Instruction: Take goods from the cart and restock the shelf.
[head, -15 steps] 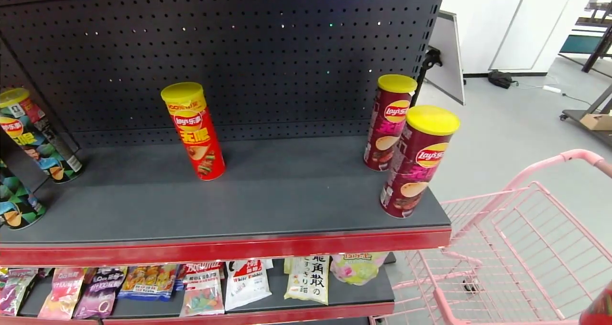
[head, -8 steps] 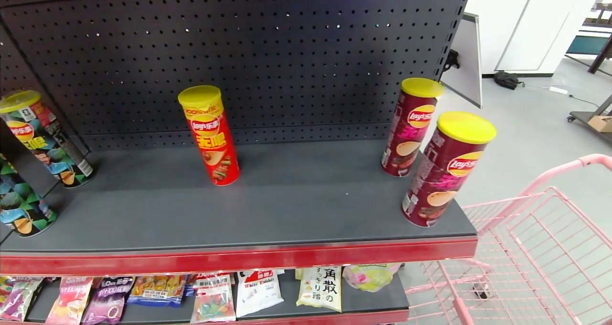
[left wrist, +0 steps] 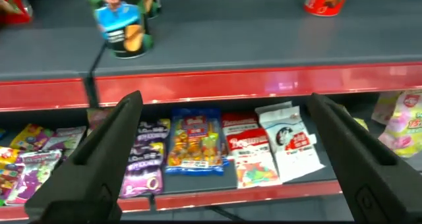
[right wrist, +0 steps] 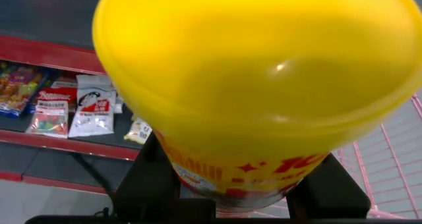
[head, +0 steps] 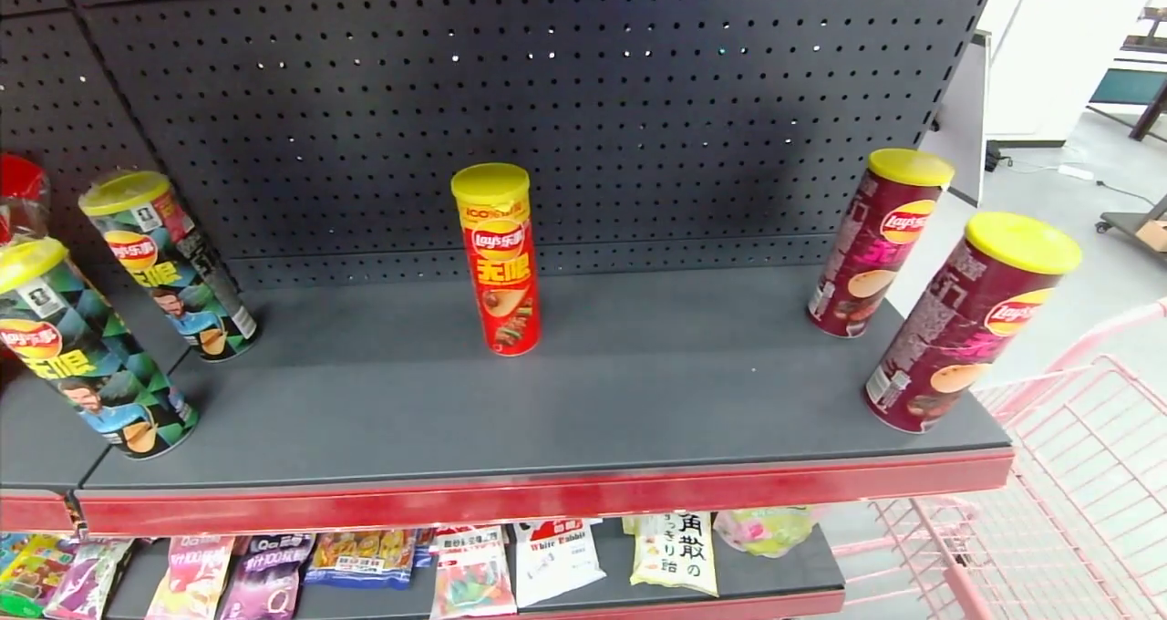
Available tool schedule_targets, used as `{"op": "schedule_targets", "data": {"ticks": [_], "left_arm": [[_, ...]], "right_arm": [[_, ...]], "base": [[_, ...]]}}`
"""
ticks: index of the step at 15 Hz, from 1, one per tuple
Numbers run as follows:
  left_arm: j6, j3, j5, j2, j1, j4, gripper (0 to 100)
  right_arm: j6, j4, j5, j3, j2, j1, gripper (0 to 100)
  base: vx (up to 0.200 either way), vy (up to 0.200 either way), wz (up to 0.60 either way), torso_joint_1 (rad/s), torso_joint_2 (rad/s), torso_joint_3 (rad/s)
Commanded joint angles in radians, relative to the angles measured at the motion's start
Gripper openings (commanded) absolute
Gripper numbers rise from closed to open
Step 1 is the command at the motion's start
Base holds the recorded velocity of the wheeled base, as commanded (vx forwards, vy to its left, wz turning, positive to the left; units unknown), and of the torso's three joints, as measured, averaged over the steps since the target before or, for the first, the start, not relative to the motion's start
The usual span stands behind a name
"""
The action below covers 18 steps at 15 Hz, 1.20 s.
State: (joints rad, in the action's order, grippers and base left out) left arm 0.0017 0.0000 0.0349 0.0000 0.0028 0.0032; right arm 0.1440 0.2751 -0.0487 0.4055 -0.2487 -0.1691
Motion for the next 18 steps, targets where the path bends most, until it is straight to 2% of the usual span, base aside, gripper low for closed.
{"op": "schedule_targets", "data": {"ticks": [1,4,9,12,16,17,18], "left_arm": [[0.000,0.000,0.000,0.000,0.000,0.000,100],[0.000,0.000,0.000,0.000,0.000,0.000,100],[0.000,0.000,0.000,0.000,0.000,0.000,100],[0.000,0.000,0.000,0.000,0.000,0.000,100],[0.000,0.000,0.000,0.000,-0.001,0.000,100],[-0.002,0.000,0.000,0.000,-0.001,0.000,100],[0.000,0.000,0.000,0.000,-0.001,0.000,100]], "right_arm": [[0.000,0.001,0.004,-0.005,0.026,-0.003,0],[-0.001,0.001,0.055,-0.008,0.026,-0.023,0],[-0.001,-0.001,0.058,-0.008,0.025,-0.023,0],[-0.001,-0.002,0.063,-0.005,0.014,-0.026,0],[-0.001,-0.025,0.122,0.029,-0.066,-0.046,0],[-0.001,-0.105,0.173,0.033,-0.136,-0.050,0],[-0.001,-0.122,0.193,0.036,-0.153,-0.052,0]], "base": [[0.000,0.200,0.00,0.002,-0.01,0.002],[0.000,0.200,0.00,0.002,0.00,0.001],[0.000,0.000,0.00,0.000,0.00,0.000],[0.200,0.000,0.00,-0.001,0.00,0.006],[0.000,0.000,0.00,0.000,0.00,0.000],[0.000,0.000,0.00,0.000,0.00,0.000],[0.000,0.000,0.00,0.000,0.00,0.000]]}}
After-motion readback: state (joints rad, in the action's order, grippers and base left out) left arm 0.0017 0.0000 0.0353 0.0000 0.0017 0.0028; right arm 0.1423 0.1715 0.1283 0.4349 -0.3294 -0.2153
